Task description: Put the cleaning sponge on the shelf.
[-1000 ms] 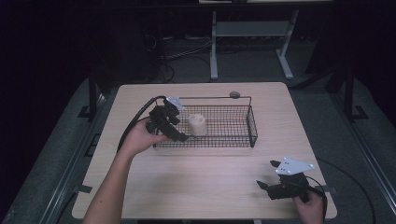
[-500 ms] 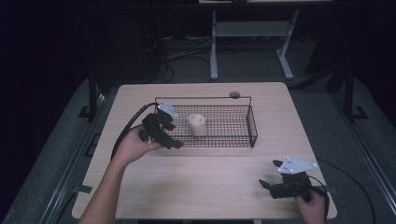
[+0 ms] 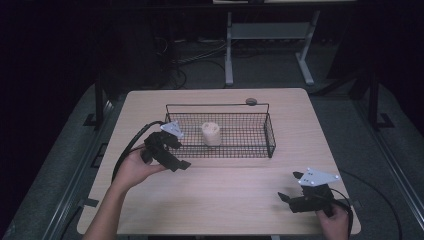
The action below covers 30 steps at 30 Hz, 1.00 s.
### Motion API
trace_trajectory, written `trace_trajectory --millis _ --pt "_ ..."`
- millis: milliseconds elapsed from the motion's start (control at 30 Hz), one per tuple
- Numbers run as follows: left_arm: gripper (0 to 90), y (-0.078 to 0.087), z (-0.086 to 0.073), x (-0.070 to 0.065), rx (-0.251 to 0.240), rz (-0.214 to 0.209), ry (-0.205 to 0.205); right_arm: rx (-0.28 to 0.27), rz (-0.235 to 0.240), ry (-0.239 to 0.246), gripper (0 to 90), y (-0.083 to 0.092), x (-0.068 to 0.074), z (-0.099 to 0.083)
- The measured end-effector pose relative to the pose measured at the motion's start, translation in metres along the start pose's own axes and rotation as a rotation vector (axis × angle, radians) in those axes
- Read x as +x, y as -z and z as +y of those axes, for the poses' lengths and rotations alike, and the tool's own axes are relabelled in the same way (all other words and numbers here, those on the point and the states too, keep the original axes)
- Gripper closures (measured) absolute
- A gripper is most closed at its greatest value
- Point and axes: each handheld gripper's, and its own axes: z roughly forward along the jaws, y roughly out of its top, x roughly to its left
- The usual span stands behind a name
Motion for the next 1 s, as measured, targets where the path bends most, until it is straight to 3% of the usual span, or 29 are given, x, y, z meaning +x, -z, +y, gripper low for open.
trace_trajectory --millis 1000 --pt "18.3 0.008 -0.056 -0.024 -0.029 0.023 0.039 0.015 -0.004 0.003 13.5 -0.004 0.001 0.001"
